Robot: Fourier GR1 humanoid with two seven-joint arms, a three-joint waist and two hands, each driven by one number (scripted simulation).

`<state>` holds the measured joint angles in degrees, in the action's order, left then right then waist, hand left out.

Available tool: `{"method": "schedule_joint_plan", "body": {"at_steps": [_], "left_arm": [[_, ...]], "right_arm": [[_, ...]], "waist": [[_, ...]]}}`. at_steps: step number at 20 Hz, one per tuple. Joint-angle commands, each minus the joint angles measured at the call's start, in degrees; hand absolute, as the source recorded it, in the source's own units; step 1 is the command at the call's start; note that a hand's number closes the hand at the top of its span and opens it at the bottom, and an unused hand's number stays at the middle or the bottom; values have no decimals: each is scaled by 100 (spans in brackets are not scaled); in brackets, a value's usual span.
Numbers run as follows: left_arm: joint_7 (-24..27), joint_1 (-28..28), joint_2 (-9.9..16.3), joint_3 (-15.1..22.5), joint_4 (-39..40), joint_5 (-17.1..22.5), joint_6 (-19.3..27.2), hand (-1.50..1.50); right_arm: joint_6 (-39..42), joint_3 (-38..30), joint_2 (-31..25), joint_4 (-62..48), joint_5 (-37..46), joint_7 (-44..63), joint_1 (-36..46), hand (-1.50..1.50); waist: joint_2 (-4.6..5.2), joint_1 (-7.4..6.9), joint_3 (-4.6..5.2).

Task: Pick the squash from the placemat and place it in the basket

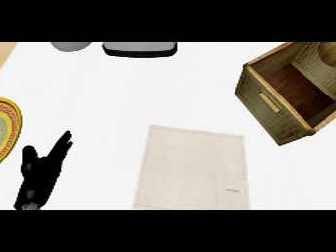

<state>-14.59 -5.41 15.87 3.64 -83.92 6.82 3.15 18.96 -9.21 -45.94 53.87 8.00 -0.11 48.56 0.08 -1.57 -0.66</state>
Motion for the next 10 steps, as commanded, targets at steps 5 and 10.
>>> {"method": "schedule_joint_plan", "body": {"at_steps": [5, 10], "left_arm": [[89, -97, -290, 95, 482, -129, 26, 0], [161, -241, -178, 23, 347, -43, -189, 0]], "right_arm": [[118, -457, -253, -1177, -24, -918, 399, -150], [323, -957, -666, -1680, -374, -329, 807, -150]], "waist": [[37, 45, 64], [25, 53, 65]]}}
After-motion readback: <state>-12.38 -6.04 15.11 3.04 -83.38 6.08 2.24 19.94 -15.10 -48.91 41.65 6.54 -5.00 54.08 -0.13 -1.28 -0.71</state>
